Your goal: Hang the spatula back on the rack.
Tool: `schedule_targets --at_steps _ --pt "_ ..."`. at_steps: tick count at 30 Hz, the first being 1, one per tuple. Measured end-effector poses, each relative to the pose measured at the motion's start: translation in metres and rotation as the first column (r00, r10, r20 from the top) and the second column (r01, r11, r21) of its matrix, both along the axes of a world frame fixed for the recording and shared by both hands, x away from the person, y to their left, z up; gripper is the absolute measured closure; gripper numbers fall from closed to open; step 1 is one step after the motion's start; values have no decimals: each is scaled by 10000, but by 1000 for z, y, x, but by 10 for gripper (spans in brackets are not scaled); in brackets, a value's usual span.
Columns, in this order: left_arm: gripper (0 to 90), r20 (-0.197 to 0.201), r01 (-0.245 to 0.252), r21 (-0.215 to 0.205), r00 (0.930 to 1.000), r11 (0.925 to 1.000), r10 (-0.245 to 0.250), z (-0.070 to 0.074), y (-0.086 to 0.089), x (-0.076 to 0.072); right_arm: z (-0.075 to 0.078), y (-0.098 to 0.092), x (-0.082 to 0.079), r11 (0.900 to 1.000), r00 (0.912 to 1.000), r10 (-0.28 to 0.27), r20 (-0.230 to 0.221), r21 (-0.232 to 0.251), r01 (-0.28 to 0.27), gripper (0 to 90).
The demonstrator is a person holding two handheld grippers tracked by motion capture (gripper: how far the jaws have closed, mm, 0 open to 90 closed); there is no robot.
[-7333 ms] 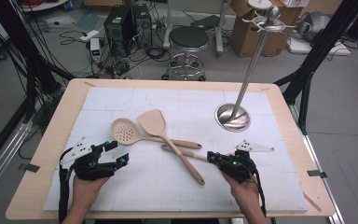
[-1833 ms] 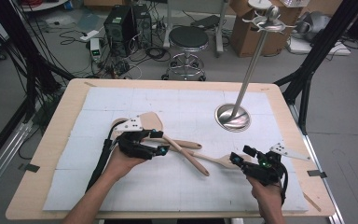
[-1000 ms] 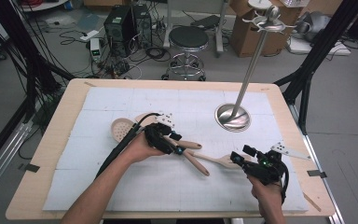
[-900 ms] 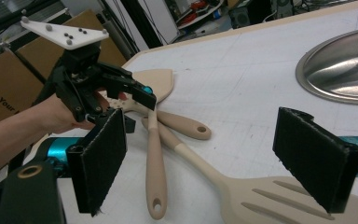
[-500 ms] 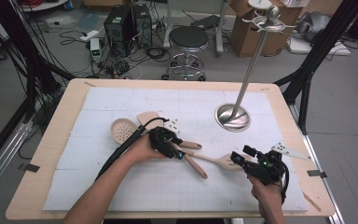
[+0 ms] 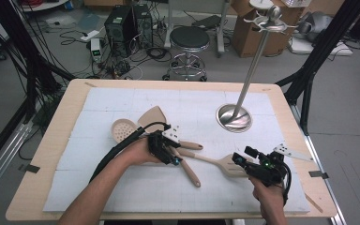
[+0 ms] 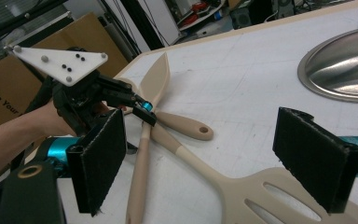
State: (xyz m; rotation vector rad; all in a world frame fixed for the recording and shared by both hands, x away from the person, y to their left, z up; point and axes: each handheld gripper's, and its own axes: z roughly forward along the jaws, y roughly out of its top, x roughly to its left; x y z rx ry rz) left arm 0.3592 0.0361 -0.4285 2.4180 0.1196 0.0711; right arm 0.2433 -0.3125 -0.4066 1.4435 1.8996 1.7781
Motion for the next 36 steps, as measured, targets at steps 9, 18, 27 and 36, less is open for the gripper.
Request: schedule_targets --at_steps 9,18,27,36 --pt "413 -194 117 -175 9997 9998 -120 0 4 0 1 -2 -1 10000 10000 -10 29 38 10 167" --pt "351 554 519 -130 9972 9986 -511 -4 7 -3 0 -2 -1 10000 10000 1 -6 49 -1 167" --pt "333 1325 298 275 9906 9992 -332 -10 -3 -6 1 -1 -2 10000 10000 -15 20 45 15 168" --pt "437 2054 495 641 9767 9967 -618 -9 -5 -9 1 -2 -2 10000 10000 -45 -8 87 45 168"
